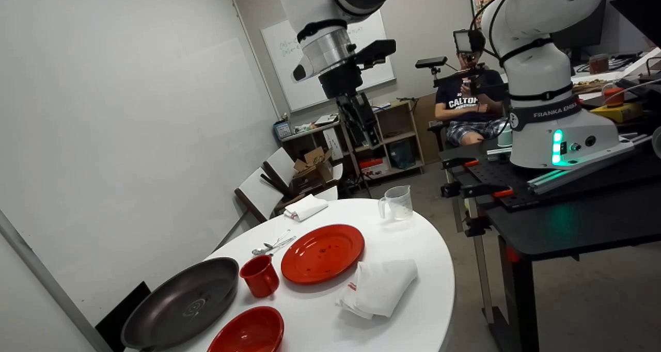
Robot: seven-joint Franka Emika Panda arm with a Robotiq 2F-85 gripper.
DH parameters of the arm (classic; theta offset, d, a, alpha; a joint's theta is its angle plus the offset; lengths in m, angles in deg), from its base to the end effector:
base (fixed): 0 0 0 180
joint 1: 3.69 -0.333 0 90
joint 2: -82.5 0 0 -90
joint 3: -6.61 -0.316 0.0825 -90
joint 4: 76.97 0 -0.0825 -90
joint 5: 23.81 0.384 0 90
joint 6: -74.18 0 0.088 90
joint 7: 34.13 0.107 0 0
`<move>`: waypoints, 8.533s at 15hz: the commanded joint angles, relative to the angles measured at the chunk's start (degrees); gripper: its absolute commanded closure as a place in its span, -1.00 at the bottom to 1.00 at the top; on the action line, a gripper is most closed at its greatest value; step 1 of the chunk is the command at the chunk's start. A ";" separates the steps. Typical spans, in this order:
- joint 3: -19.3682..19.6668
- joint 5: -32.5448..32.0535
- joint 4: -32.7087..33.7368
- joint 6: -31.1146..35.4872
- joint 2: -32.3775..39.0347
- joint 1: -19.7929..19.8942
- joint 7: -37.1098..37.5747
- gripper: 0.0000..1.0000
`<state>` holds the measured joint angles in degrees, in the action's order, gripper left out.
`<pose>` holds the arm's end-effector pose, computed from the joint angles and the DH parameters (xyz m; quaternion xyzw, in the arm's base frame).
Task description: Pick up the cloth and wipe the plate
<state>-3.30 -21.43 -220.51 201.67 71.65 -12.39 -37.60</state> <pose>0.4147 0.1400 0.3434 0.9833 0.1759 -0.0461 0.0064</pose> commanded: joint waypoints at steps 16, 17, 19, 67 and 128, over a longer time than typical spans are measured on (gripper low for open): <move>3.11 -9.22 25.75 2.76 41.30 -5.74 25.41 -1.00; 3.25 -8.22 26.37 3.02 42.96 -6.58 27.25 -1.00; 3.19 -5.95 28.15 2.79 46.18 -8.37 29.63 -1.00; 13.92 -10.81 39.33 9.35 63.51 -21.38 48.26 0.72; 17.73 -9.62 66.62 -3.01 63.93 -4.84 68.62 0.89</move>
<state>13.12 -29.58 -154.56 196.31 134.91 -16.18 29.47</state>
